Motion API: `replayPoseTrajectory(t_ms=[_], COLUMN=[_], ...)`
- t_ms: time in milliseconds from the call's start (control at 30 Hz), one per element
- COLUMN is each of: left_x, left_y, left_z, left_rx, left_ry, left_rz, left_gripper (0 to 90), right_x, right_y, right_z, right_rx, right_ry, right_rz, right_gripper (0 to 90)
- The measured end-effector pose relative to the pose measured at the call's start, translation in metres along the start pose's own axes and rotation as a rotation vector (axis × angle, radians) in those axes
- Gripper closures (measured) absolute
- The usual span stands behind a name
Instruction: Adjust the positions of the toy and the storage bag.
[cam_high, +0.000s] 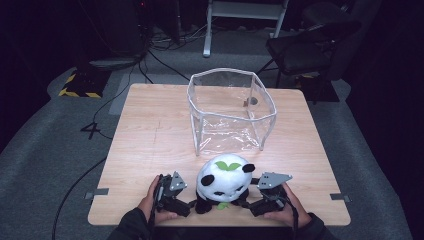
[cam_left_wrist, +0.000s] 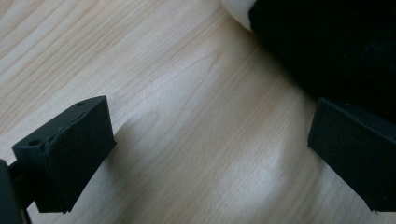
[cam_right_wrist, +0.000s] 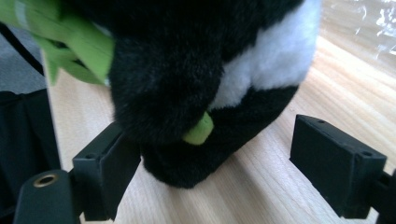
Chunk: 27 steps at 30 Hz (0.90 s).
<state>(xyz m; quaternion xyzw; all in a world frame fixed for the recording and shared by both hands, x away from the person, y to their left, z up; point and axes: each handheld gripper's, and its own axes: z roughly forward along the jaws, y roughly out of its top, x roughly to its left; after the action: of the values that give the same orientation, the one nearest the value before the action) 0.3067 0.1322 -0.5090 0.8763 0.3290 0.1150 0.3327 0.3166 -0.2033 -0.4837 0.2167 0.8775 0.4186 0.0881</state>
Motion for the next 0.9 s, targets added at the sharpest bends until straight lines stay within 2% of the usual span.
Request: replayPoseTrajectory(t_ms=[167, 333, 600, 900], left_x=[0.0, 0.0, 0.0, 0.002], left_y=[0.007, 0.012, 0.024, 0.031], left_z=[0.006, 0.01, 0.02, 0.026], left_rx=[0.001, 0.003, 0.002, 0.0], left_ry=[-0.007, -0.006, -0.01, -0.021], left_rz=[0.006, 0.007, 0.011, 0.021], left_gripper=[0.3, 0.3, 0.3, 0.3], right_x=[0.003, 0.002, -0.009, -0.025], right_y=[0.0, -0.001, -0.007, -0.014], right_z=[0.014, 0.018, 0.011, 0.0], right_rx=[0.05, 0.055, 0.039, 0.029], right_ry=[-0.017, -0.019, -0.038, -0.02], right_rz=[0.008, 0.001, 0.005, 0.023], right_gripper=[16.6, 22.5, 28.9, 37.8])
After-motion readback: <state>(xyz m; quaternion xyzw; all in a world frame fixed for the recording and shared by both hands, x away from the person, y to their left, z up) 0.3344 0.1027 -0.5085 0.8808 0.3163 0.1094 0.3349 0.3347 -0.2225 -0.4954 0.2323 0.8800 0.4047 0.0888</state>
